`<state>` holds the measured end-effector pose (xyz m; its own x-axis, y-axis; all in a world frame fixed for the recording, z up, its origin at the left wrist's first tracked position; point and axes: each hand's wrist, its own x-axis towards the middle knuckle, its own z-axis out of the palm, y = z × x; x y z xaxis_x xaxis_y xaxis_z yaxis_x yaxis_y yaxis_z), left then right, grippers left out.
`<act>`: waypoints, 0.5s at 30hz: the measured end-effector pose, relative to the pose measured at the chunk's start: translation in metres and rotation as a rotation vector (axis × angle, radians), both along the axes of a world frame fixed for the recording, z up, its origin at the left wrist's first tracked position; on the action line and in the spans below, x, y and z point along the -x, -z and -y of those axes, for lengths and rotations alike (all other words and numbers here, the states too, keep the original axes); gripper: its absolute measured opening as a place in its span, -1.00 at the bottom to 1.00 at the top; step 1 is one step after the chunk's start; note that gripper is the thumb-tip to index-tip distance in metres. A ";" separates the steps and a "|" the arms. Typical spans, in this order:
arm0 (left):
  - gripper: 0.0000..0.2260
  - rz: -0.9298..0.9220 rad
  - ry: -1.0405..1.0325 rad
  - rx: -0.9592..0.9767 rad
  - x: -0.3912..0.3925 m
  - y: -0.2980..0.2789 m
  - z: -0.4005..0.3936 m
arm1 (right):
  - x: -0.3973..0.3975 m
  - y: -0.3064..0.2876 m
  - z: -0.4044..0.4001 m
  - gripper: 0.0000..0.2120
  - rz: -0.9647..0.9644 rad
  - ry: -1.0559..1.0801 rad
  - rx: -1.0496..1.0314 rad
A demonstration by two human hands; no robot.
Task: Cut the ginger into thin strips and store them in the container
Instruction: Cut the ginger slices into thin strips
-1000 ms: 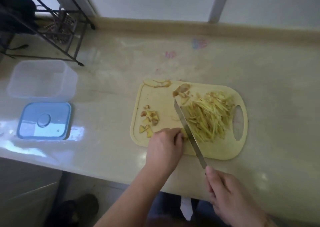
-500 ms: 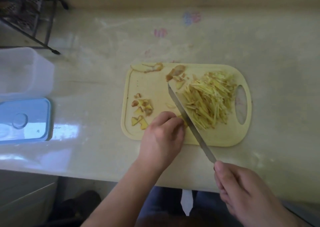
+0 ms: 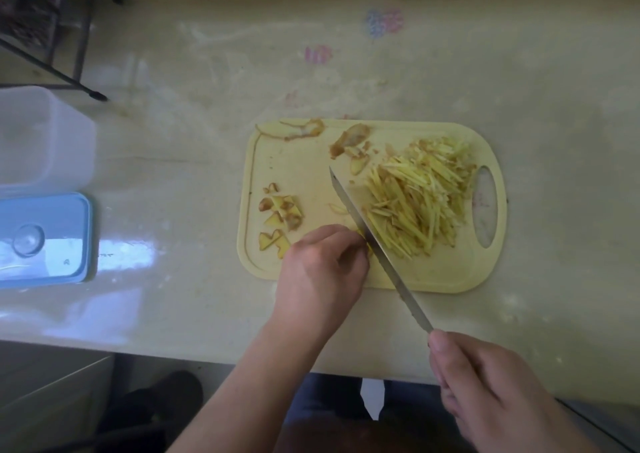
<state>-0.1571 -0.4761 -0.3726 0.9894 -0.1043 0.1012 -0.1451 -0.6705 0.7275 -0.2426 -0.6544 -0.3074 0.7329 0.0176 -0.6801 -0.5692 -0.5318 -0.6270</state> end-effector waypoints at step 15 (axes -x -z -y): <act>-0.90 -0.097 0.000 -0.018 -0.006 -0.010 -0.001 | -0.017 0.010 -0.009 -0.18 0.045 0.000 0.089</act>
